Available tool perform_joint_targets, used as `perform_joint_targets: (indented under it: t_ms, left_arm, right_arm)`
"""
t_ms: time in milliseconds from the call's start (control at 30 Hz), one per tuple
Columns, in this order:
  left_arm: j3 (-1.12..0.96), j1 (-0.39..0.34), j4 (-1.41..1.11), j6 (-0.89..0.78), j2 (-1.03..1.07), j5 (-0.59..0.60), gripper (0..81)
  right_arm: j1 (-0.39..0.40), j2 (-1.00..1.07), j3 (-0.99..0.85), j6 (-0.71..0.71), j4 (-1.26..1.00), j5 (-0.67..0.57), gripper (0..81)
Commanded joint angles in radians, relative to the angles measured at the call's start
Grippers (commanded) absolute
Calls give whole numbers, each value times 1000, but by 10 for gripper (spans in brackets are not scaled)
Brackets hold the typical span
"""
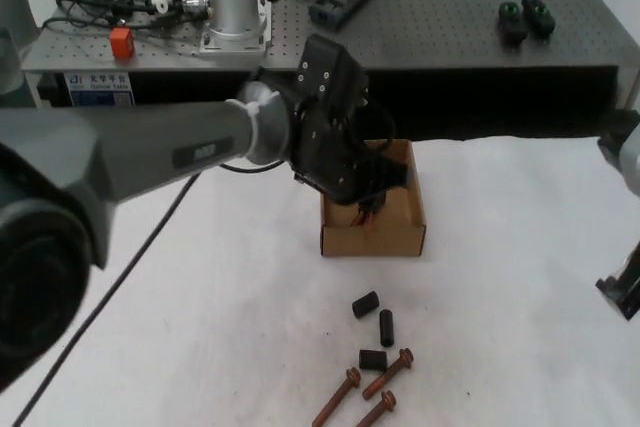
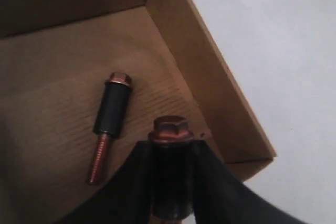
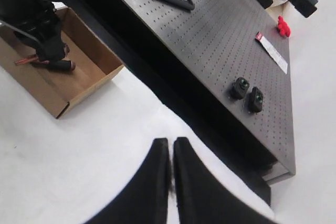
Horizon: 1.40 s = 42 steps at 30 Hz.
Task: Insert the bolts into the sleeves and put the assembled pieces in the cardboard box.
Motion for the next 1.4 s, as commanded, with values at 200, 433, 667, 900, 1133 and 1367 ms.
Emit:
perform_joint_targets:
  t_ms: [200, 433, 667, 900, 1133, 1367]
  left_arm:
    - [-58, 16, -3, -38, 32, -32, 6]
    - [-58, 43, -13, -92, 32, -23, 6]
    - [-61, 43, -16, -34, 68, -78, 6]
    - [-60, 43, 4, -2, 84, -75, 22]
    - [-60, 43, -6, -34, 69, 49, 330]
    - [-39, 43, 46, 7, -128, 8, 242]
  right_arm:
    - [-1, -10, -12, 107, 107, 5, 32]
    - [-1, -10, -12, 114, 116, -3, 32]
    - [-1, -3, -12, 343, 192, -139, 32]
    - [-1, 69, -12, 509, 355, -178, 2]
    - [-1, 209, -12, 632, 350, -344, 312]
    - [23, 499, -38, 735, 225, -371, 270]
